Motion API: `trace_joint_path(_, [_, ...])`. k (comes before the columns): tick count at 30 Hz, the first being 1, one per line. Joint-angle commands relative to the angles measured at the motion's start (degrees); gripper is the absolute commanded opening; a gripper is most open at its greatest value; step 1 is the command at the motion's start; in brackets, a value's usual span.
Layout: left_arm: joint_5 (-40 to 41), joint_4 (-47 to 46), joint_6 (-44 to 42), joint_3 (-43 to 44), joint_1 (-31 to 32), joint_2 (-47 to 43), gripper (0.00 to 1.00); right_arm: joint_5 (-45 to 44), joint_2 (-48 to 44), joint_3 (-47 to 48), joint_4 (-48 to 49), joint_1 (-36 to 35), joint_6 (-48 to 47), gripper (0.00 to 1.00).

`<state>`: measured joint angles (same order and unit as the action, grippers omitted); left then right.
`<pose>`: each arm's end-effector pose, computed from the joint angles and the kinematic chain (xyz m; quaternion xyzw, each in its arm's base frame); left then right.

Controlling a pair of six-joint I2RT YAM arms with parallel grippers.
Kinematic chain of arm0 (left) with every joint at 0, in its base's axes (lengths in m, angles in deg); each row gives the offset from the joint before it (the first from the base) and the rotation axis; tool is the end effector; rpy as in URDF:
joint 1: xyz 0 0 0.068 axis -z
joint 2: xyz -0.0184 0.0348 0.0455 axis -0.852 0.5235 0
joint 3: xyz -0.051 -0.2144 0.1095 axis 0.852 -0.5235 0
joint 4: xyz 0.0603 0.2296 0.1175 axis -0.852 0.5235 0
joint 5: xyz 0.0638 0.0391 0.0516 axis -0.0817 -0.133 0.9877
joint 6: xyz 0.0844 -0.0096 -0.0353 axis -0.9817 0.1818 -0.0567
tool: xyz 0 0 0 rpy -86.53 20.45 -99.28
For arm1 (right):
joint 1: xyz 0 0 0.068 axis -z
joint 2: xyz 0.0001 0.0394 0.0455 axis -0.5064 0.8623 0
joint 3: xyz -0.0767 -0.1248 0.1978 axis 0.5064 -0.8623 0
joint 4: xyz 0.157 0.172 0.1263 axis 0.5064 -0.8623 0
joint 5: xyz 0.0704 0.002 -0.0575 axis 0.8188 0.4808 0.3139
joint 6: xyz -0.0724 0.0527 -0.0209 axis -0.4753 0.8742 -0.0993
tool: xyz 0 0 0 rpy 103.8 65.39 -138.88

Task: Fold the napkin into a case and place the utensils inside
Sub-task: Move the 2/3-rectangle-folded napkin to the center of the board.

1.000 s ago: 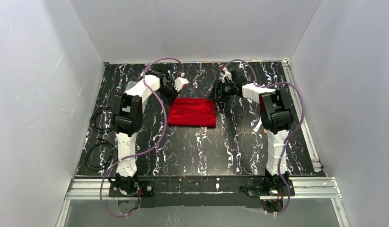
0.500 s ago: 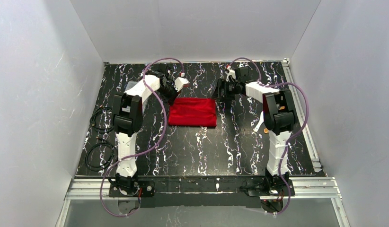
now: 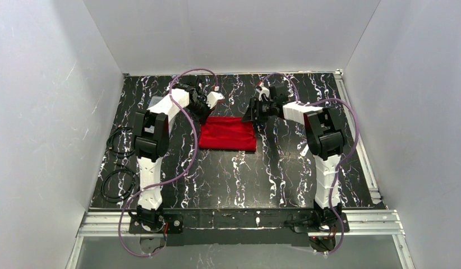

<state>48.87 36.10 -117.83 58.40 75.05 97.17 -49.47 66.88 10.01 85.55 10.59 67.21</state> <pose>0.4400 -0.1605 0.1185 0.4881 0.8314 -0.1232 0.2355 0.4378 0.2077 0.0960 -0.1202 0.8756 0.3846 0.2665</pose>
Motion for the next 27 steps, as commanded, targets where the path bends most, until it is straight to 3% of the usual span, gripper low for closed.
trace_joint_path(1, [-1.81, 1.78, -0.61, -1.02, 0.01, -1.26, 0.0, 6.93, 2.49, -3.03, 6.62, 1.43, 5.07, 0.56])
trace_joint_path(5, [-1.5, 1.78, -1.16, -1.65, 0.03, -1.99, 0.0, 11.39, 2.7, -4.46, 12.53, 3.08, 8.28, 0.42])
trace_joint_path(11, [-1.95, 1.73, -1.54, -1.88, 0.08, -3.17, 0.0, 14.08, 0.52, -5.94, 17.43, 3.11, 9.22, 0.31])
trace_joint_path(21, [-3.08, 3.72, -1.7, -0.45, 0.0, -5.36, 0.0, 11.78, -6.64, -10.69, 13.18, 1.16, -4.49, 0.11])
trace_joint_path(25, [-2.1, 4.6, -2.04, -0.52, 0.06, -6.41, 0.0, 10.4, -8.82, -11.81, 13.02, 0.41, -7.25, 0.09])
trace_joint_path(26, [-1.69, 4.6, -1.72, -0.37, 0.05, -6.85, 0.01, 10.06, -9.09, -11.71, 12.31, 0.06, -8.19, 0.09])
trace_joint_path(27, [-1.36, 4.68, -1.37, -0.06, 0.03, -7.31, 0.11, 9.8, -9.35, -11.66, 11.8, -0.26, -8.98, 0.09])
